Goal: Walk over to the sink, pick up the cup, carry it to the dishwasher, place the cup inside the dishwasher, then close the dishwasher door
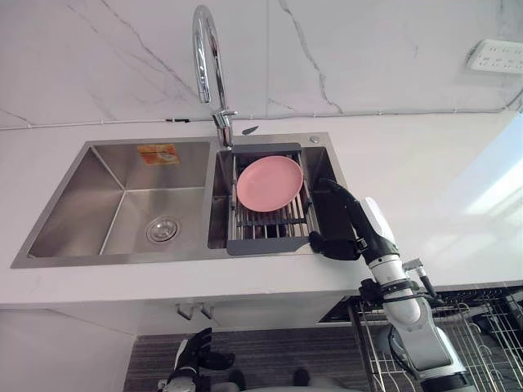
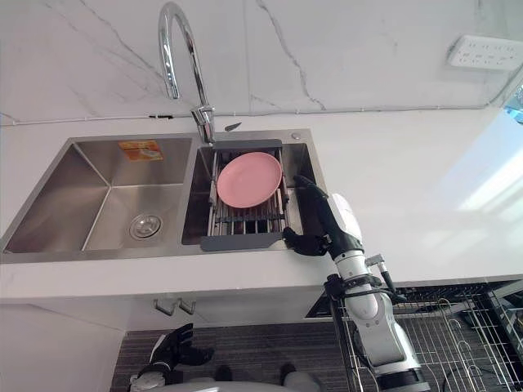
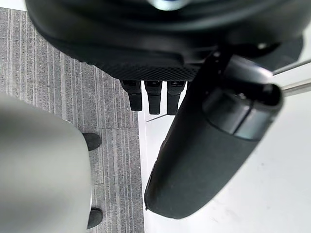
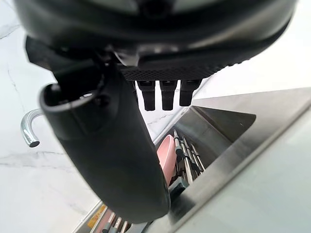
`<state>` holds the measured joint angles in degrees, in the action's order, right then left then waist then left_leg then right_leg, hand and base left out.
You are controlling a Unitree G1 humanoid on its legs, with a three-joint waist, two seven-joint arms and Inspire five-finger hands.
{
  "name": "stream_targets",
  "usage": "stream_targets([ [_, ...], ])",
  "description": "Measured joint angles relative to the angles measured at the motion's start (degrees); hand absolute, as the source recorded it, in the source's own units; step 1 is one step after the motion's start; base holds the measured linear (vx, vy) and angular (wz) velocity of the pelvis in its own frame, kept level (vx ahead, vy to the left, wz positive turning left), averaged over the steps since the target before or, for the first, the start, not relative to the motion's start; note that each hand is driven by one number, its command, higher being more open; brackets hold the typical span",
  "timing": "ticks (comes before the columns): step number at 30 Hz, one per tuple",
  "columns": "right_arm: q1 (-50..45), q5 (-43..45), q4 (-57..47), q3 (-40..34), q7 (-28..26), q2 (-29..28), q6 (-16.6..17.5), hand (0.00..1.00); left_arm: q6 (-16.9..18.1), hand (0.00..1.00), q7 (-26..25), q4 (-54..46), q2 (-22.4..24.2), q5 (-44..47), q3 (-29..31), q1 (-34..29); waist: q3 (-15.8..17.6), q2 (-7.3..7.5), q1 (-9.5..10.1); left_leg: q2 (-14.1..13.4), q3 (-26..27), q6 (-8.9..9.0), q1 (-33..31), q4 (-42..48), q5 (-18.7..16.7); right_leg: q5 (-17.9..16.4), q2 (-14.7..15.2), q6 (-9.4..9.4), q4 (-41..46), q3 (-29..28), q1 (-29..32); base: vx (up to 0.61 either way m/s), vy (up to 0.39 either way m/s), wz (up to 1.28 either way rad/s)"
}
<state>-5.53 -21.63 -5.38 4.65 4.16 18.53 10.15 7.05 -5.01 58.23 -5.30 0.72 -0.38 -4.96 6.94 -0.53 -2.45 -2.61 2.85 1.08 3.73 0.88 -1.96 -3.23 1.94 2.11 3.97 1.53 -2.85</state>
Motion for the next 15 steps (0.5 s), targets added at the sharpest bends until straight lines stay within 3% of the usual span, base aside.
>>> stream_targets([
  [8,-4.21,1.61,0.96,-3.67,2.17,-10.38,-3.68,0.9,-0.5,0.9,-0.03,-0.11,0.42,0.03,1.23,-0.75,-0.77,0.45,0.02,-0.11,1.1,0.06,3.66,-2.07,0.33,-0.14,0.02,0.18,0.27,-0.36,-2.25,-0.02,-0.01,-0.05],
  [15,-4.12,1.88,-1.28,-6.09,4.34,-10.95,-4.29,0.9,-0.65,0.9,-0.04,-0.07,0.45,0.03,1.28,-1.27,-2.06,0.56,0.15,0.0,0.88,0.39,4.28,-3.89,1.08,-0.34,0.13,0.3,0.19,0.44,-2.4,-0.04,-0.02,0.03],
])
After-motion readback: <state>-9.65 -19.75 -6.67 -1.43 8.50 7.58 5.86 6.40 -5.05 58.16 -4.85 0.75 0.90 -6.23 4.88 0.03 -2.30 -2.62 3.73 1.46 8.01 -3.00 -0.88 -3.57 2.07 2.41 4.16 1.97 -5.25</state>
